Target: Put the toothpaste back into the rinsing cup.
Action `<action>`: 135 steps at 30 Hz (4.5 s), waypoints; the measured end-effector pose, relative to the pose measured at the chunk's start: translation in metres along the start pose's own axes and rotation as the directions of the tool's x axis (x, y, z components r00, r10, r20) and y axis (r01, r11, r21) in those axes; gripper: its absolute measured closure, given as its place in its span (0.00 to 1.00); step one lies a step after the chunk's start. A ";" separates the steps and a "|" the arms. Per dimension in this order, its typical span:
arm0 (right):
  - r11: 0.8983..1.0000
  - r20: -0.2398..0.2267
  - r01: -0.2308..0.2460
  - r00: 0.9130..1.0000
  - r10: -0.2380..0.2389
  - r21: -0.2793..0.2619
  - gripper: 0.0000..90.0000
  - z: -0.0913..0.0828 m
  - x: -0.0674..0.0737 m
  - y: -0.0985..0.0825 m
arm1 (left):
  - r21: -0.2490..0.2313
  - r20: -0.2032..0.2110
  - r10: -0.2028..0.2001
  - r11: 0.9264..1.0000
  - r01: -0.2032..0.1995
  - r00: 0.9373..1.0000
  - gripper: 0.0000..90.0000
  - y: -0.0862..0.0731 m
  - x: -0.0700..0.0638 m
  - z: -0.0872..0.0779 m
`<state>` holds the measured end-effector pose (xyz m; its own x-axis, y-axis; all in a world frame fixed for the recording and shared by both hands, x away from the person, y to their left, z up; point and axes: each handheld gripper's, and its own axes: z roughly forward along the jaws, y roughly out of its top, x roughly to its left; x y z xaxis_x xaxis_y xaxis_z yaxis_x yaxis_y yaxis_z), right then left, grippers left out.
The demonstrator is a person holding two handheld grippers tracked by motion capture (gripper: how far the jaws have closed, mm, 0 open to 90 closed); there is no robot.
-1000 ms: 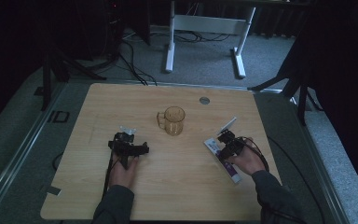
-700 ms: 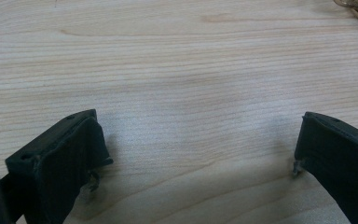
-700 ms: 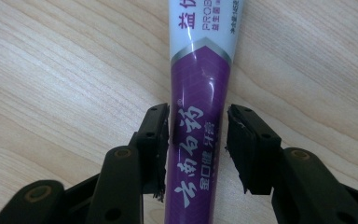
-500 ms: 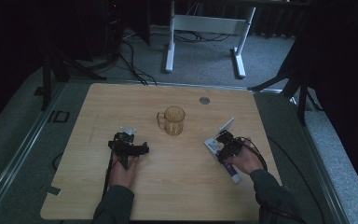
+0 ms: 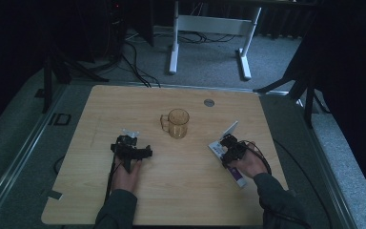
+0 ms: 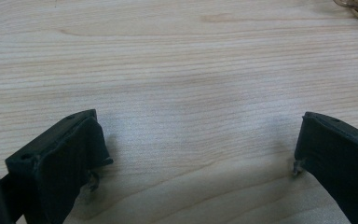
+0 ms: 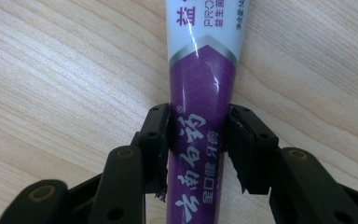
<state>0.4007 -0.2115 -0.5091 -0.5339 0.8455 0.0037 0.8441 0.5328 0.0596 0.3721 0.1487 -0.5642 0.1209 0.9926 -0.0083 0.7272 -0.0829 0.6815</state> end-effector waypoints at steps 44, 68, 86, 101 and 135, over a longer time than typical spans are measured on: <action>0.999 0.007 -0.007 1.000 0.008 -0.054 0.79 -0.011 -0.002 -0.004 | 0.001 0.000 0.000 1.000 0.000 1.000 0.00 0.000 0.000 0.000; 0.961 -0.022 -0.061 0.998 0.057 -0.268 0.81 -0.050 -0.013 -0.006 | 0.001 0.000 0.001 1.000 -0.001 1.000 0.00 0.000 0.000 0.000; 0.920 -0.016 -0.035 0.999 0.031 -0.390 0.81 -0.067 -0.004 0.002 | 0.001 0.000 0.001 1.000 -0.001 1.000 0.00 0.000 0.000 0.000; 0.880 -0.044 -0.055 0.998 0.039 -0.472 0.81 -0.074 -0.005 0.006 | 0.001 0.000 0.000 1.000 0.000 1.000 0.00 0.000 0.000 0.000; 0.805 -0.100 -0.100 0.994 0.051 -0.585 0.81 -0.090 -0.004 0.011 | 0.002 0.000 0.001 1.000 -0.001 1.000 0.00 0.000 0.000 0.000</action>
<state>0.4079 -0.2122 -0.4186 -0.4922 0.8640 0.1063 0.7047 0.3238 0.6313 0.3721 0.1488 -0.5640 0.1214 0.9926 -0.0080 0.7283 -0.0836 0.6801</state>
